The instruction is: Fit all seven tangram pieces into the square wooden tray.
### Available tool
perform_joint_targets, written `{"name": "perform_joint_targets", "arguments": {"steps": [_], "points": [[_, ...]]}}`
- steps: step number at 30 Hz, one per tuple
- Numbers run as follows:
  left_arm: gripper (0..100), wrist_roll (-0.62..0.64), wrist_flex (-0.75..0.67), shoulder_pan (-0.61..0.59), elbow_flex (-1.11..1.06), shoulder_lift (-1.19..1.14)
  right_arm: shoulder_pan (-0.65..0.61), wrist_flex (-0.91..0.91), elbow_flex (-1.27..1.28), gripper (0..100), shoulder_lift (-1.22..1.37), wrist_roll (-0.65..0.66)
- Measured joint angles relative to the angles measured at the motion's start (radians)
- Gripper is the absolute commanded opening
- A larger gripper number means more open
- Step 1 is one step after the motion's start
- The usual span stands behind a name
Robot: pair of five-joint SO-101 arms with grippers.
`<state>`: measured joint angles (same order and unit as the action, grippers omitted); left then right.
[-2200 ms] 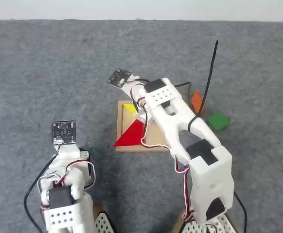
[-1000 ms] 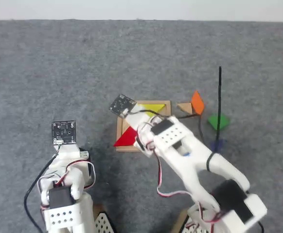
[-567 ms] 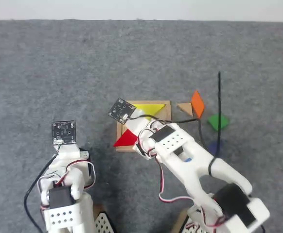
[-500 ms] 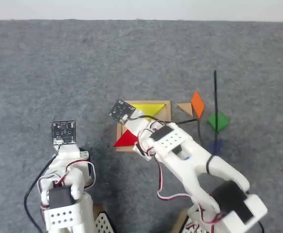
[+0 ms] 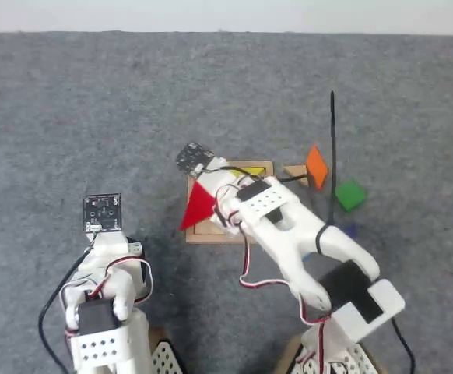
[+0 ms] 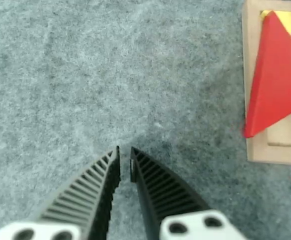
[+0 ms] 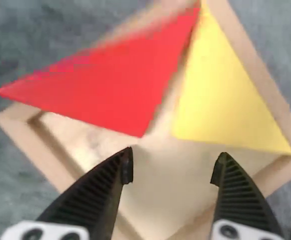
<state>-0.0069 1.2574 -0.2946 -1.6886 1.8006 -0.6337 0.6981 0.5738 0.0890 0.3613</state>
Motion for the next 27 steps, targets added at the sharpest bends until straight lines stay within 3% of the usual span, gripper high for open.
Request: {"name": "perform_joint_targets", "arguments": {"steps": [8, 19, 27], "points": [[4, 0.000, 0.000, 0.000, 0.000, 0.000, 0.038, 0.009, -0.005, 26.3, 0.002, 0.018], [4, 0.000, 0.000, 0.000, 0.000, 0.000, -0.091, -0.080, -0.005, 26.3, -0.143, -0.161], [4, 0.000, 0.000, 0.000, 0.000, 0.000, -0.161, -0.106, -0.084, 26.3, 0.018, -0.184]]}}
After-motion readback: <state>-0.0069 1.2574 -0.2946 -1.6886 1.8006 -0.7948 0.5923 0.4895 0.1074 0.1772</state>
